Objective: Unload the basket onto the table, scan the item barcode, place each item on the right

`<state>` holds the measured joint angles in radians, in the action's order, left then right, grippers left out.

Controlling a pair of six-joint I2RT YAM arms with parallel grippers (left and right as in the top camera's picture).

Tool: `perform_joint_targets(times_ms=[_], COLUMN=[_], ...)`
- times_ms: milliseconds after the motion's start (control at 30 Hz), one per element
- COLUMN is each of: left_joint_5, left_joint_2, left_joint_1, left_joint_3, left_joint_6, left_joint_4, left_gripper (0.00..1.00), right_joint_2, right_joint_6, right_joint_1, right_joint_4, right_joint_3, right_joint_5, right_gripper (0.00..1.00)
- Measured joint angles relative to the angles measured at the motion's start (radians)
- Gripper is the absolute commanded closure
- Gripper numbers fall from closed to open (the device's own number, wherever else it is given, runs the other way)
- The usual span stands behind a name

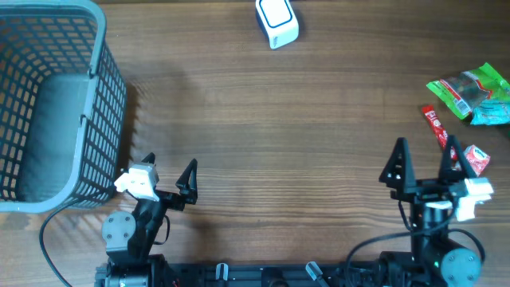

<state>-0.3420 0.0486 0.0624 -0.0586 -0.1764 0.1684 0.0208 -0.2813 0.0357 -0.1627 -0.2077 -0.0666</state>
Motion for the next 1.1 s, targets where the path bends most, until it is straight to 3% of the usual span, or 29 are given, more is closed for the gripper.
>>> perform_joint_targets(times_ms=[300,500,1100], left_joint_5=[0.000,0.000,0.000], left_joint_2=[0.000,0.000,0.000], left_joint_1=[0.000,0.000,0.000], left_joint_3=[0.000,0.000,0.000], left_joint_6=[0.000,0.000,0.000], left_joint_4=[0.000,0.000,0.000], left_gripper=[0.00,0.00,0.00], right_joint_2=[-0.002,-0.005,-0.005], right_joint_6=[0.039,0.102,0.127], right_joint_1=[-0.007,-0.020,-0.050], right_joint_4=[0.000,0.160,0.159], right_joint_3=[0.202,0.202,0.201], right_joint_5=[0.054,0.075,0.075], right_gripper=[0.00,0.00,0.00])
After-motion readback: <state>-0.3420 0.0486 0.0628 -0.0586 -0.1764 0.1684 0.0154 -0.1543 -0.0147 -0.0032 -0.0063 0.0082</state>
